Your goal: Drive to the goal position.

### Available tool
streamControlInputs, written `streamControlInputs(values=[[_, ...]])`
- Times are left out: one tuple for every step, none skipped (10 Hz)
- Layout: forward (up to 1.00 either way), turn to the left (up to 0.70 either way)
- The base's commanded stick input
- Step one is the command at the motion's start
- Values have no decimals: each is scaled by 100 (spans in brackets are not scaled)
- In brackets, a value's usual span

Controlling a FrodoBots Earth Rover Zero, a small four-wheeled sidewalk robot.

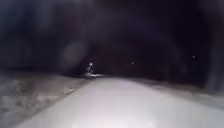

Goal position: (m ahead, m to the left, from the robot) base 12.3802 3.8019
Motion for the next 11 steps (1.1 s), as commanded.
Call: streamControlInputs(values=[[70, 0], [70, 0], [70, 0], [70, 0], [70, 0], [70, 0], [70, 0], [70, 0], [70, 0], [70, 0], [70, 0]])
